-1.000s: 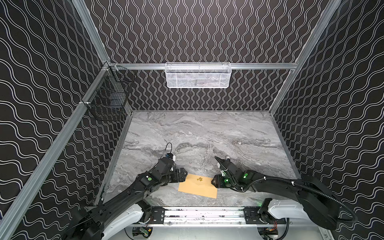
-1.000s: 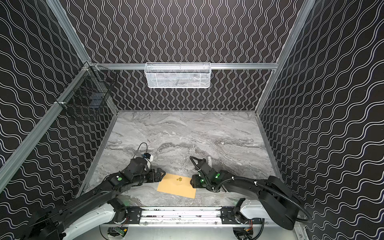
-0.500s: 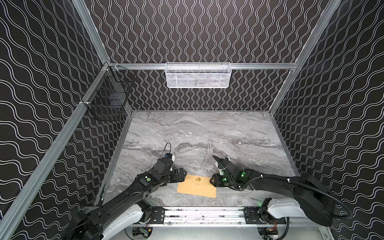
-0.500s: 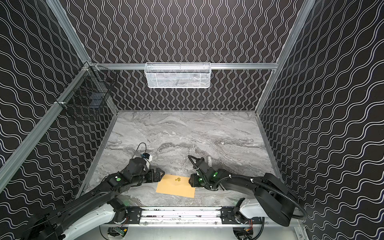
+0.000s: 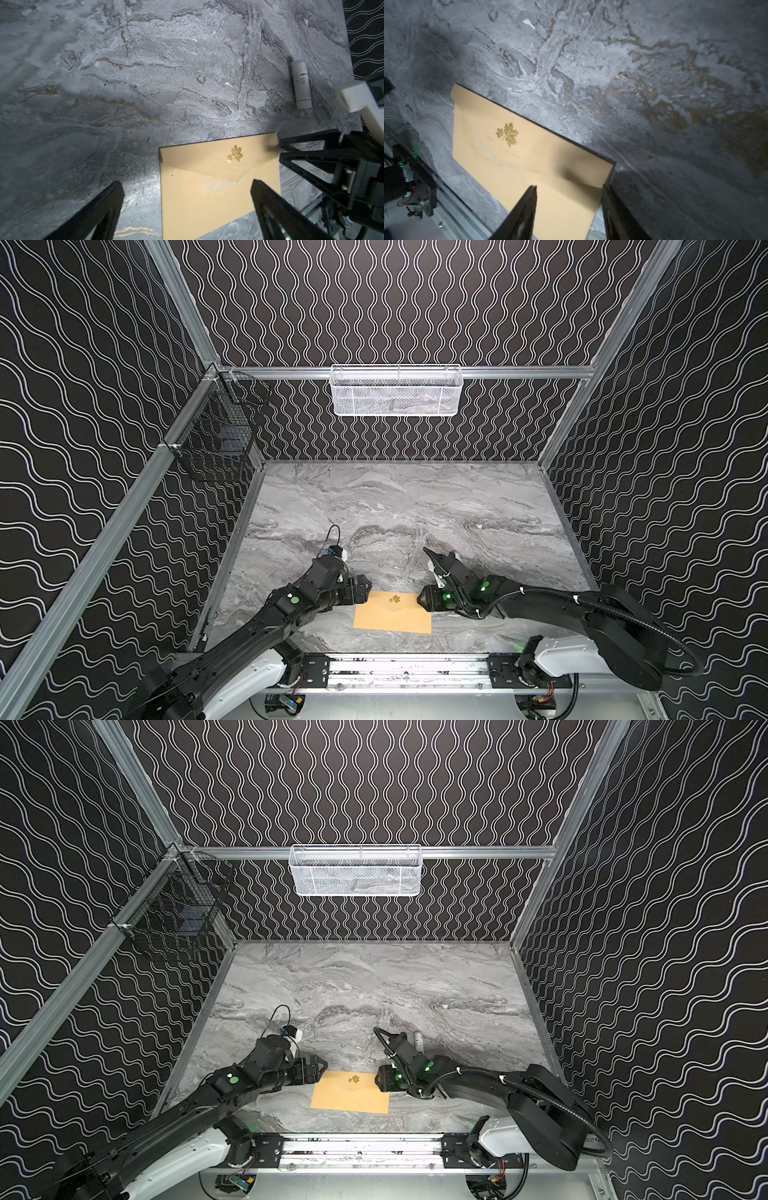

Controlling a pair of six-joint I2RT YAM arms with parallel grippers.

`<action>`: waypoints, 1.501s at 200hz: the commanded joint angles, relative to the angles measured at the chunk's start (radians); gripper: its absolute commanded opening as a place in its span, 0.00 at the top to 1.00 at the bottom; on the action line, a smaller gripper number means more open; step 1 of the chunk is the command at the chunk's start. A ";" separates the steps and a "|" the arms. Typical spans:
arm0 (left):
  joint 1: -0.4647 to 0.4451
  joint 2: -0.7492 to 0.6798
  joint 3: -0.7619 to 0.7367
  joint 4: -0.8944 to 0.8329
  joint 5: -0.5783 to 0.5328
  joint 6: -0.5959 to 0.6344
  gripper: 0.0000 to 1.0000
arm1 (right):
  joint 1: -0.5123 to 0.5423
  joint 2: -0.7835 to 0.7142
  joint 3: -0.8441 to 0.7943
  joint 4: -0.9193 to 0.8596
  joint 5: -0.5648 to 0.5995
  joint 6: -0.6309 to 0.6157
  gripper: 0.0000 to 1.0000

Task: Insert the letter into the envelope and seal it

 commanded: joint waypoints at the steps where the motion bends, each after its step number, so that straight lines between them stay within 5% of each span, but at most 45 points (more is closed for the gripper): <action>1: 0.002 -0.010 0.030 0.015 -0.035 0.050 0.01 | 0.001 -0.087 0.038 -0.058 0.098 -0.062 0.44; 26: 0.001 -0.015 0.078 0.035 -0.172 0.120 0.01 | -0.001 -0.237 0.046 -0.090 0.345 -0.177 0.29; 49: 0.004 0.040 0.133 0.089 -0.400 0.146 0.01 | -0.027 -0.324 -0.010 -0.002 0.705 -0.286 0.11; 81: 0.006 0.210 0.164 0.225 -0.679 0.349 0.01 | -0.141 -0.446 -0.323 0.687 0.863 -0.831 0.04; 94: 0.030 0.269 0.192 0.316 -0.763 0.534 0.02 | -0.278 -0.448 -0.419 0.896 0.755 -0.916 0.03; 122: 0.144 0.346 0.061 0.738 -0.583 0.850 0.02 | -0.527 -0.297 -0.452 1.046 0.639 -0.861 0.01; 141: 0.237 0.407 0.026 0.854 -0.395 0.881 0.02 | -0.599 -0.130 -0.472 1.229 0.618 -0.837 0.01; 179: 0.362 0.512 -0.026 1.103 -0.197 0.960 0.02 | -0.668 0.100 -0.509 1.662 0.566 -0.861 0.01; 221: 0.529 0.571 -0.039 1.233 -0.048 0.825 0.02 | -0.791 0.286 -0.537 1.872 0.422 -0.779 0.00; 251: 0.578 0.671 -0.096 1.438 -0.113 0.747 0.01 | -0.816 0.256 -0.474 1.699 0.356 -0.766 0.00; 282: 0.581 0.672 -0.055 1.353 -0.139 0.737 0.01 | -0.943 0.218 -0.280 1.267 0.151 -0.678 0.00; 300: 0.581 0.678 -0.050 1.349 -0.133 0.736 0.01 | -0.960 0.209 -0.279 1.244 0.130 -0.684 0.00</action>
